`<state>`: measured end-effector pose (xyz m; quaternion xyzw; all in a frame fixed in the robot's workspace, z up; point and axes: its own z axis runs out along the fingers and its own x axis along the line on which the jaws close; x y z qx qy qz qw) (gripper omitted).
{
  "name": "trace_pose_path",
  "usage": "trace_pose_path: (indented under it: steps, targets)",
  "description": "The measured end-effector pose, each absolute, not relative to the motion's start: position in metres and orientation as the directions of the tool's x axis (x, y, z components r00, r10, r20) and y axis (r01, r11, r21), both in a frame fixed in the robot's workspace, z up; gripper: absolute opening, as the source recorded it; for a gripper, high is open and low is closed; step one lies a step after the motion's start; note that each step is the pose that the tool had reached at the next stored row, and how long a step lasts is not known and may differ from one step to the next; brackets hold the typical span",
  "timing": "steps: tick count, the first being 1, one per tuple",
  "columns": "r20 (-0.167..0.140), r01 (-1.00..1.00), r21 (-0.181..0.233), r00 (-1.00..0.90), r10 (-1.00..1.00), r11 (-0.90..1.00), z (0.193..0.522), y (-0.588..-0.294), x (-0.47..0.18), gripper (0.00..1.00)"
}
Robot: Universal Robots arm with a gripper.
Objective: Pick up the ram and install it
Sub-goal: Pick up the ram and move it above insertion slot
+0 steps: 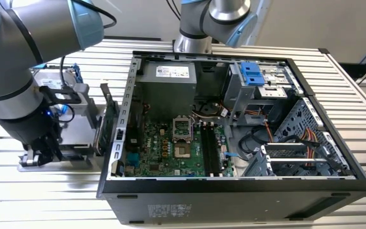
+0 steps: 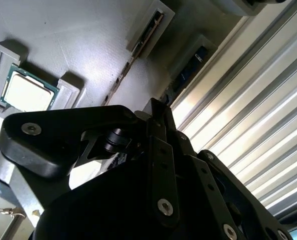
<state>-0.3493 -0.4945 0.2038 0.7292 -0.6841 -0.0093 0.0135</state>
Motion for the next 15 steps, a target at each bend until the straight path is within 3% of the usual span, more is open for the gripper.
trace_pose_path:
  steps: [15]
  targets:
    - [0.005,-0.997,0.032,0.064,-0.998,-0.064,0.221,-0.495,-0.349,0.0]
